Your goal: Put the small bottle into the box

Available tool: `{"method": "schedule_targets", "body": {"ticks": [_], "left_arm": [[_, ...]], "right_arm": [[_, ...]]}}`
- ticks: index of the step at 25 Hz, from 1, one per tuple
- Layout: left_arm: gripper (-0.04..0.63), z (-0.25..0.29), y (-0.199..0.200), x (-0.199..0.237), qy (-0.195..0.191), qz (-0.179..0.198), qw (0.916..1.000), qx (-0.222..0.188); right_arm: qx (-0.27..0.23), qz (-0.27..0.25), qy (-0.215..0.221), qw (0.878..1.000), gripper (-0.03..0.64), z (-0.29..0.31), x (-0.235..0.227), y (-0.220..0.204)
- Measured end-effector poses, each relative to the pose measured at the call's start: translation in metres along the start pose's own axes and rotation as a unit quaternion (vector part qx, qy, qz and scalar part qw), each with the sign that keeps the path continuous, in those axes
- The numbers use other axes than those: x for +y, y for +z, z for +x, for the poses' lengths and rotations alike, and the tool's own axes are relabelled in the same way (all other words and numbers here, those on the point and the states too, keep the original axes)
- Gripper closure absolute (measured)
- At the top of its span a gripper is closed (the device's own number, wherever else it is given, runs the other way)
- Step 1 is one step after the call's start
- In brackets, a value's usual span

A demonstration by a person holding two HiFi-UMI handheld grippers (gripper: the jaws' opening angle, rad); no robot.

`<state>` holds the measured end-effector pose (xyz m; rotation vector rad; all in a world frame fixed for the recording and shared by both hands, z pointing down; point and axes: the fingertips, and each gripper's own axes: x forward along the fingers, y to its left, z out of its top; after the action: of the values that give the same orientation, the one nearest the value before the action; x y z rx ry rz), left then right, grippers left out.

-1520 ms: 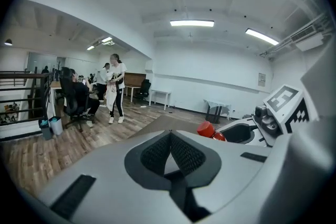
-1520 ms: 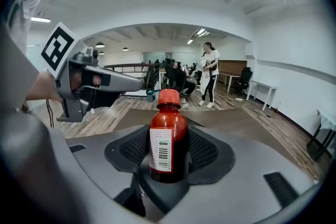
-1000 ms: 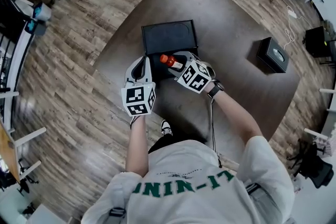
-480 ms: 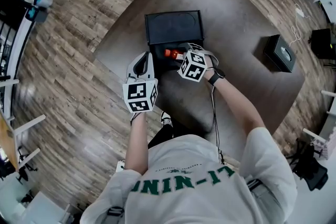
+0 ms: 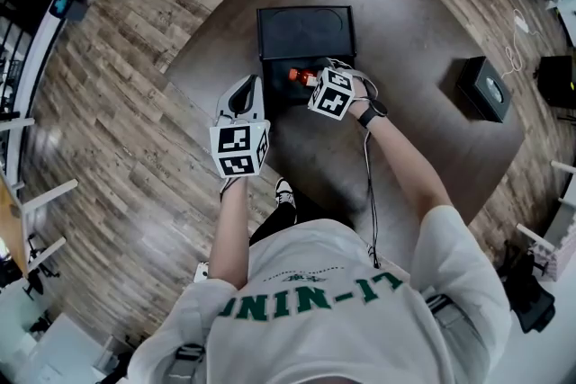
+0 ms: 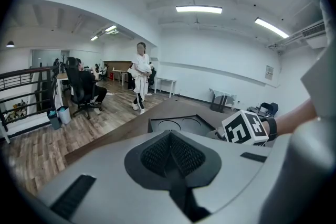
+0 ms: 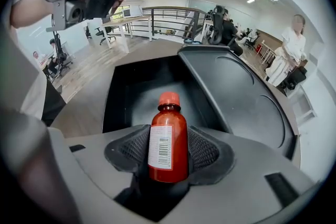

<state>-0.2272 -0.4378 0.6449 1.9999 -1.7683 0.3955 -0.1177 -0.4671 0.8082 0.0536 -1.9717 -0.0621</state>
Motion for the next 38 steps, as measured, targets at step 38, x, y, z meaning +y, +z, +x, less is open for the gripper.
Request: {"method": "schedule_targets", "body": {"ticks": [38], "left_arm": [[0.583, -0.144, 0.111, -0.061, -0.027, 0.040, 0.9916, -0.120]], "right_arm": [[-0.357, 0.353, -0.266, 0.823, 0.546, -0.319, 0.039, 0.042]]}}
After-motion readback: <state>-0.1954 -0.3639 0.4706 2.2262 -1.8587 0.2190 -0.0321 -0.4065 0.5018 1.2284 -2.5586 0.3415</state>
